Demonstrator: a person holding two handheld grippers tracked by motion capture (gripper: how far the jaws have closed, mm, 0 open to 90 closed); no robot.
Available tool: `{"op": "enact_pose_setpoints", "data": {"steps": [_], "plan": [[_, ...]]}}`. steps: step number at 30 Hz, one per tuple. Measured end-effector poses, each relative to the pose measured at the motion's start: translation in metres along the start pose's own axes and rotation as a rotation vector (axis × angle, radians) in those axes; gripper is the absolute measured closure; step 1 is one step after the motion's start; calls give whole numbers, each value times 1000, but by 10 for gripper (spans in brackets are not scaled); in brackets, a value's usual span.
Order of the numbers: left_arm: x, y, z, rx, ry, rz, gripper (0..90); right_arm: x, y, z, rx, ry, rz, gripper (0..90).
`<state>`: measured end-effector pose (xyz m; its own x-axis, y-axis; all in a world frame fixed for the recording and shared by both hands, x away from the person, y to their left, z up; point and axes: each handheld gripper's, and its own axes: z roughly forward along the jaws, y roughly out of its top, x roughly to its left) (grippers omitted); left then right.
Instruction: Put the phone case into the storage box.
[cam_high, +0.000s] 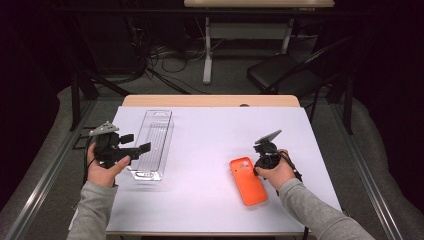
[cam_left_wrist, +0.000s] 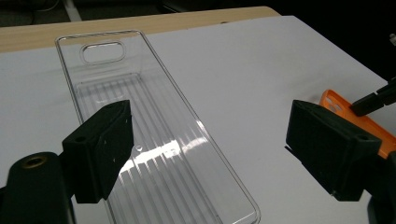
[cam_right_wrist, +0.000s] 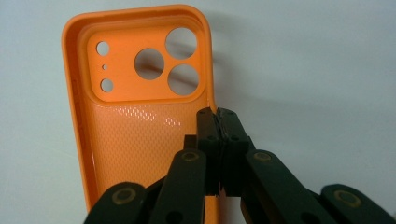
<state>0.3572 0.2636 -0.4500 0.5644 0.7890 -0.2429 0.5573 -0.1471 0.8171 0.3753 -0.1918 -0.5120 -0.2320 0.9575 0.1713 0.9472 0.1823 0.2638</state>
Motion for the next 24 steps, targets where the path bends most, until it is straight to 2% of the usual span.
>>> {"op": "enact_pose_setpoints", "data": {"steps": [6,9,12,15,24], "plan": [[0,0,0,0,0,1,151,0,2,-5,-26,12,13,889],[0,0,1,2,1,1,151,0,2,-6,-61,24,16,889],[-1,0,1,4,2,2,151,-1,2,-9,-62,18,17,889],[0,-1,2,3,3,1,151,-2,3,-10,-106,36,24,889],[-1,-1,2,6,4,6,151,0,5,-17,-169,38,28,889]]}}
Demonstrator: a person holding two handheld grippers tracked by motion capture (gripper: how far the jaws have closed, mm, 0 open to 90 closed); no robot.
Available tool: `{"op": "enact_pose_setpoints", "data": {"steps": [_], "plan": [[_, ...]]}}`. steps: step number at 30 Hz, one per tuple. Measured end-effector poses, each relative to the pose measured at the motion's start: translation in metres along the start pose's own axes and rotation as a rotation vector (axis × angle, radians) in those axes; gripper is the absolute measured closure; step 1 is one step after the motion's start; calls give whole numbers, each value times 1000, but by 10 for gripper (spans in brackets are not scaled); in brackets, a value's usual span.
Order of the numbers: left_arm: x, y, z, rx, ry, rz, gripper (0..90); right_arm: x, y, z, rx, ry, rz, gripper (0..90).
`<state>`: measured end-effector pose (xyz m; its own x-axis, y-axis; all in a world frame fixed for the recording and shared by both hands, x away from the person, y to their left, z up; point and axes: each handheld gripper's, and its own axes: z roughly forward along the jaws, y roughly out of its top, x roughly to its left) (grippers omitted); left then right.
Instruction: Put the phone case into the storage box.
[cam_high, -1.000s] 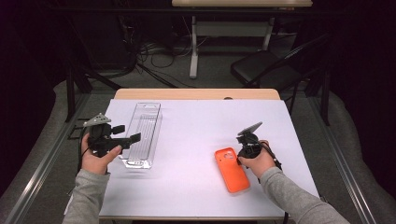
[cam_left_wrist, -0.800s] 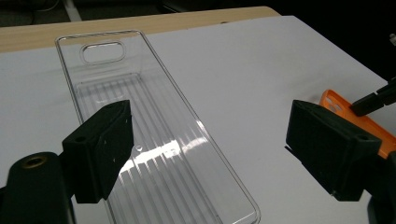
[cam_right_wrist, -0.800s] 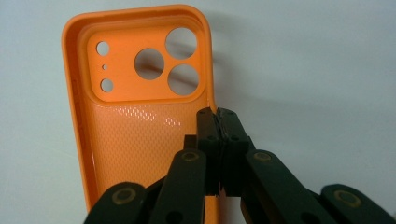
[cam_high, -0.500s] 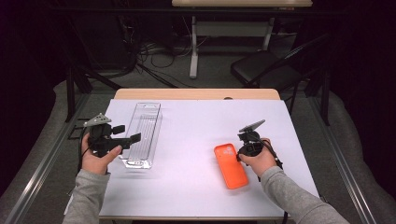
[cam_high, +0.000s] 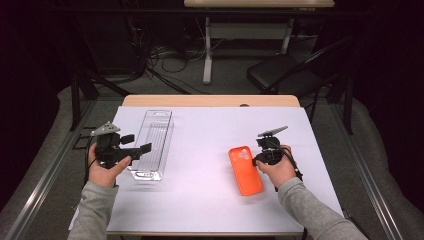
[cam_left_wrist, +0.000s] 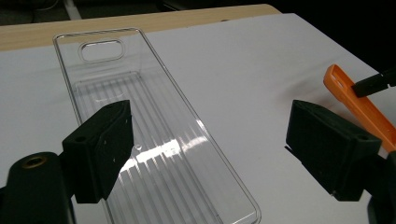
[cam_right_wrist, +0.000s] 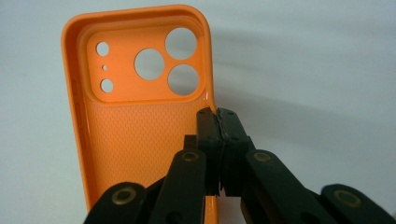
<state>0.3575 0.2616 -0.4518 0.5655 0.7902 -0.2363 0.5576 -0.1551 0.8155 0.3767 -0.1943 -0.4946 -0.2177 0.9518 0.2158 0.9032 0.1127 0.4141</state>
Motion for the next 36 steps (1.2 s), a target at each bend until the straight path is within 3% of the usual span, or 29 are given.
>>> {"op": "enact_pose_setpoints", "data": {"steps": [11,20,36], "plan": [[-1,0,1,3,3,1,151,-3,1,-7,-112,30,12,889],[-3,0,1,4,3,8,151,-4,1,-10,-153,47,31,889],[-7,0,4,3,-2,18,153,6,-1,-12,-249,33,3,889]]}}
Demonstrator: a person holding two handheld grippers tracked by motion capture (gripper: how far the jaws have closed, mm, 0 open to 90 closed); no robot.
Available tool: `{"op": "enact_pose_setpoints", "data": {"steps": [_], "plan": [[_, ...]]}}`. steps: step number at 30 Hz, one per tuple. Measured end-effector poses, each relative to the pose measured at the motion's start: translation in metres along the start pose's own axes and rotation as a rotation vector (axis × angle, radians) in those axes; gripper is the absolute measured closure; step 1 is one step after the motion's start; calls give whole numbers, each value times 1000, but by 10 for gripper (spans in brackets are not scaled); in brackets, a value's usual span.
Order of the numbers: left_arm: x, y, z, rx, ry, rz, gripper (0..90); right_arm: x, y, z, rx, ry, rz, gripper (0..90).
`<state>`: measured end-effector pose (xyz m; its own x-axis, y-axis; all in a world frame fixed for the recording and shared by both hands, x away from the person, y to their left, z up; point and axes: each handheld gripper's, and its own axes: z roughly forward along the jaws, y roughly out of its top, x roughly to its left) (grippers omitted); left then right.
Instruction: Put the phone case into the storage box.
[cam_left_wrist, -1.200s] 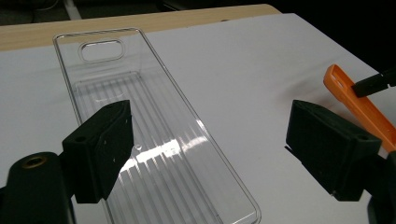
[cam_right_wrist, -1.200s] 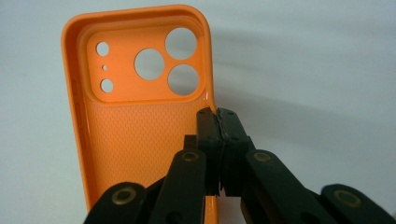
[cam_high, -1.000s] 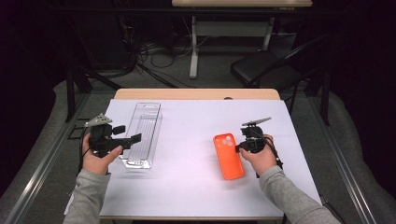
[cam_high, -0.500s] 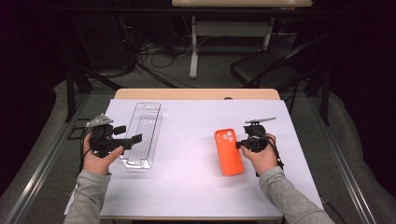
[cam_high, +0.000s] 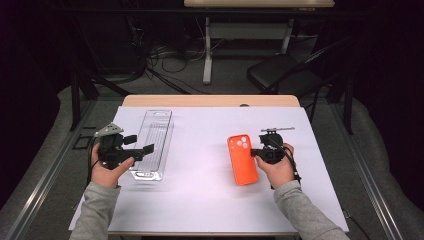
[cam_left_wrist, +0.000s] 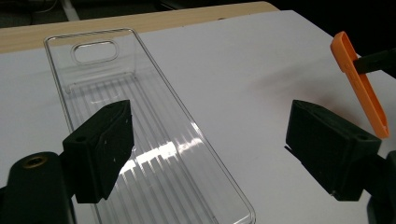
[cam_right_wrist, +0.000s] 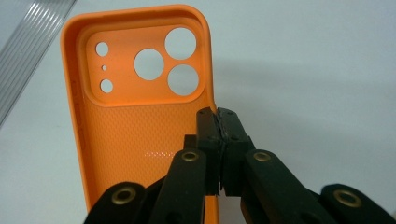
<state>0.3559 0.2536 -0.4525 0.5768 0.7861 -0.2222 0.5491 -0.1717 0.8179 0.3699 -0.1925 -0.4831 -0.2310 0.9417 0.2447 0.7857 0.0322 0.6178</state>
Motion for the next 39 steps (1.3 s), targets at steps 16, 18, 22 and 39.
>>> {"op": "enact_pose_setpoints", "data": {"steps": [16,18,22,39], "plan": [[-4,-1,4,1,-7,11,153,16,0,3,-98,18,-12,889],[-5,-1,5,-3,-7,10,153,18,-1,3,-114,24,-13,889],[-7,-2,6,-3,5,16,153,22,-2,1,-161,17,-21,889],[-27,0,18,-7,0,54,156,36,-2,0,-267,59,-25,889]]}}
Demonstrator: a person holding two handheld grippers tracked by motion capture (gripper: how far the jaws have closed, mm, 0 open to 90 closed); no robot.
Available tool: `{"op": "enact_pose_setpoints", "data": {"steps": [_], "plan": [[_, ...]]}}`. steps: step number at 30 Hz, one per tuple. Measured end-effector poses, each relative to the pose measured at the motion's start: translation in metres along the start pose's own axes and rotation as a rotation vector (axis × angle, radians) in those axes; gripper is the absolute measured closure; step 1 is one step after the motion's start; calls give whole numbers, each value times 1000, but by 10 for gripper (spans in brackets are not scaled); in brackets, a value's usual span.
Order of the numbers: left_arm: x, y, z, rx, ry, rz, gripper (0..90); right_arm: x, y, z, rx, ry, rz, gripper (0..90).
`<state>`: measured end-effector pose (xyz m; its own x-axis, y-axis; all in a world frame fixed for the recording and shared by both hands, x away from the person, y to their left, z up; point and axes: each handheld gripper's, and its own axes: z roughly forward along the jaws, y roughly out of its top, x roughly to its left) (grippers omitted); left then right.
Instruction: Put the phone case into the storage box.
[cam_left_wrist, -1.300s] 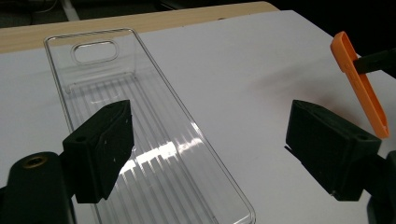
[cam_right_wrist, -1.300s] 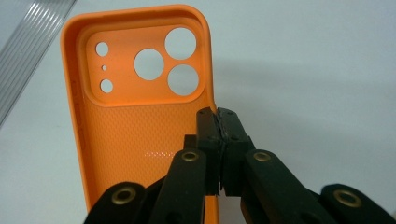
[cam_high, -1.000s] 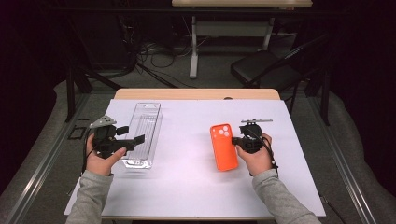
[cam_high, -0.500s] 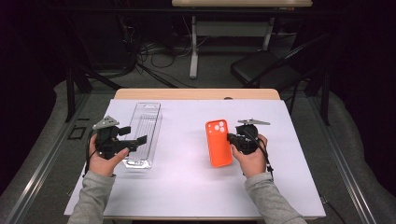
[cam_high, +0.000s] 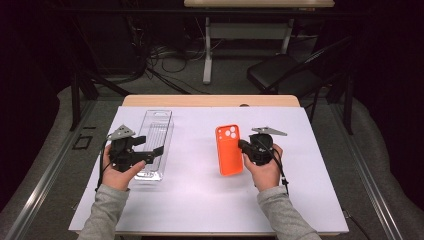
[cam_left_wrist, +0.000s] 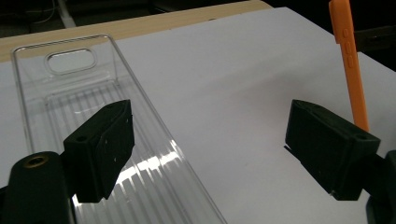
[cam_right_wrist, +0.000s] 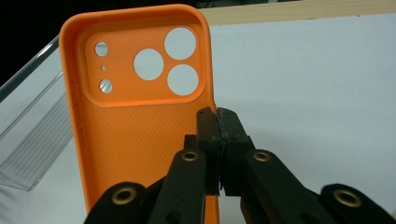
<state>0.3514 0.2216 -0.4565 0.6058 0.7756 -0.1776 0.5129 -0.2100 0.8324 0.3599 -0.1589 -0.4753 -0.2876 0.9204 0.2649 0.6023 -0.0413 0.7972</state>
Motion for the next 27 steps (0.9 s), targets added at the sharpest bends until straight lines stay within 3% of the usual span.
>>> {"op": "enact_pose_setpoints", "data": {"steps": [13,27], "plan": [[-31,18,24,-20,-38,66,202,7,3,-6,-29,25,2,889],[-62,25,52,-6,-116,67,244,14,2,-8,-49,38,-8,890]]}}
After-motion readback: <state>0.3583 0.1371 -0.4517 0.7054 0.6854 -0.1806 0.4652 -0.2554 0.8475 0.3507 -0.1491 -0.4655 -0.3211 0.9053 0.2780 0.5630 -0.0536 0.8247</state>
